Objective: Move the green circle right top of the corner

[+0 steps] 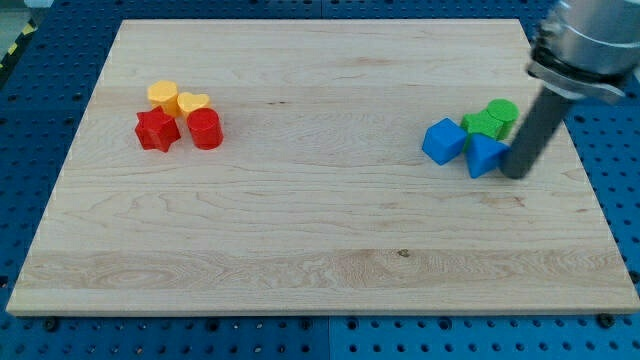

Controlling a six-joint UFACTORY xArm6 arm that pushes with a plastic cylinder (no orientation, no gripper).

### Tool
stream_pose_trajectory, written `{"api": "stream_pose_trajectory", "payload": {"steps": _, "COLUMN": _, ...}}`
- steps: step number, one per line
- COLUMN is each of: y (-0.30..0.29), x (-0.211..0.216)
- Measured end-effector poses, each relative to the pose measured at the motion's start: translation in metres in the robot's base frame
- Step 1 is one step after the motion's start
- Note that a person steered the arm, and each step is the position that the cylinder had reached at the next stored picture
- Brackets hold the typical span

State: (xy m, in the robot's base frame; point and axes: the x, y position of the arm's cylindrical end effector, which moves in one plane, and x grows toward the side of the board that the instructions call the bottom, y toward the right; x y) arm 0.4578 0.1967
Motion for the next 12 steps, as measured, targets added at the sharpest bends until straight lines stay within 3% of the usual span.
{"api": "stream_pose_trajectory", "payload": {"steps": 1, "y": -0.039, "x": -0.013}}
{"api": "stream_pose_trajectory", "payload": {"steps": 4, "y": -0.046, "x": -0.032}}
{"api": "stream_pose_trajectory", "payload": {"steps": 9, "y": 0.057, "x": -0.031}}
{"api": "stream_pose_trajectory", "payload": {"steps": 12, "y": 0.057, "x": -0.102}}
